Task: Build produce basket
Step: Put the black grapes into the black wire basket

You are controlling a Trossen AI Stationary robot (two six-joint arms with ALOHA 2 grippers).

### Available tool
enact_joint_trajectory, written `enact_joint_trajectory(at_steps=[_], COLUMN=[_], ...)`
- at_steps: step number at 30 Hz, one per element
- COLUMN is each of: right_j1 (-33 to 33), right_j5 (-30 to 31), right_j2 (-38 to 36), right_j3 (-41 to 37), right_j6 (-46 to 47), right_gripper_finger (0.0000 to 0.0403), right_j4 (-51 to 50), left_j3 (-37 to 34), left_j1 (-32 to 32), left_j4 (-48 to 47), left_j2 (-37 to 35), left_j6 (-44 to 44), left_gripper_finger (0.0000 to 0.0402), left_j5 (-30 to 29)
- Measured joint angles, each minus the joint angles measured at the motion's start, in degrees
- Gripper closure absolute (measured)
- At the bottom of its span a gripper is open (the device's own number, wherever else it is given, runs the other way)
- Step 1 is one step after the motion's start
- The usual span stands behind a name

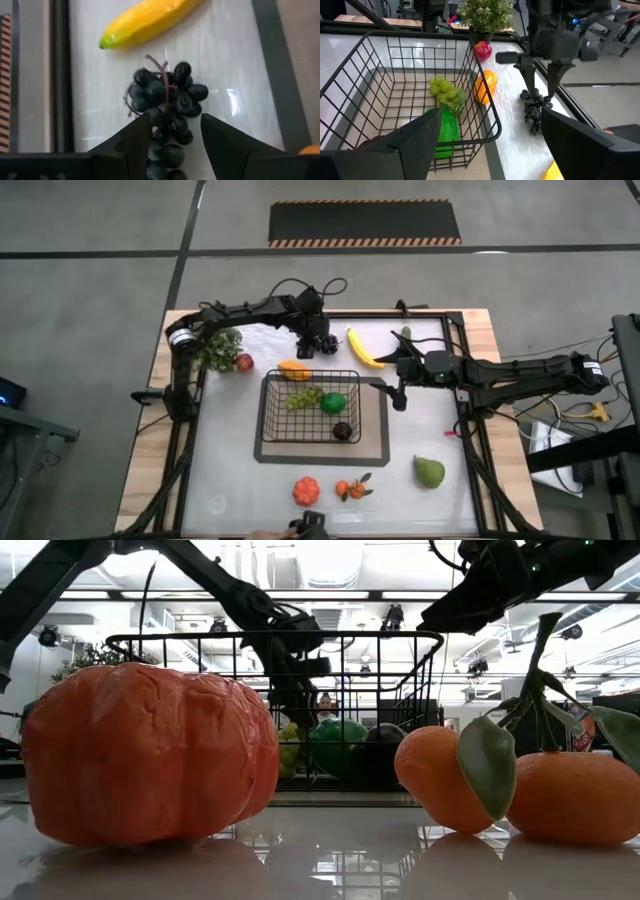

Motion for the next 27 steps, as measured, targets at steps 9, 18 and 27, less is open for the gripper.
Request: enact_joint_trajectory(at_steps=[9,18,27], right_j1=[-0.02,-0.02,-0.02], right_j5=[0.01,0.02,0.05], right_j2=[0.01,0.02,0.02], right_j3=[-0.15,-0.53,-1.06], right_j6=[0.02,0.52,1.04], right_gripper_finger=[0.0078,0.0078,0.0078], right_j4=[-0.13,-0.13,-0.13], left_j3=[-0.04,-0.12,-0.24], left_j1=[0.13,1.53,1.86], left_j4=[2.39,4.51,5.68], left_j2=[1.58,2.04,5.5], left_j6=[-0.02,-1.07,-1.46], left_gripper_finger=[0.0242,0.0242,0.0242], left_j5=[-0.33,-0.36,-0.33])
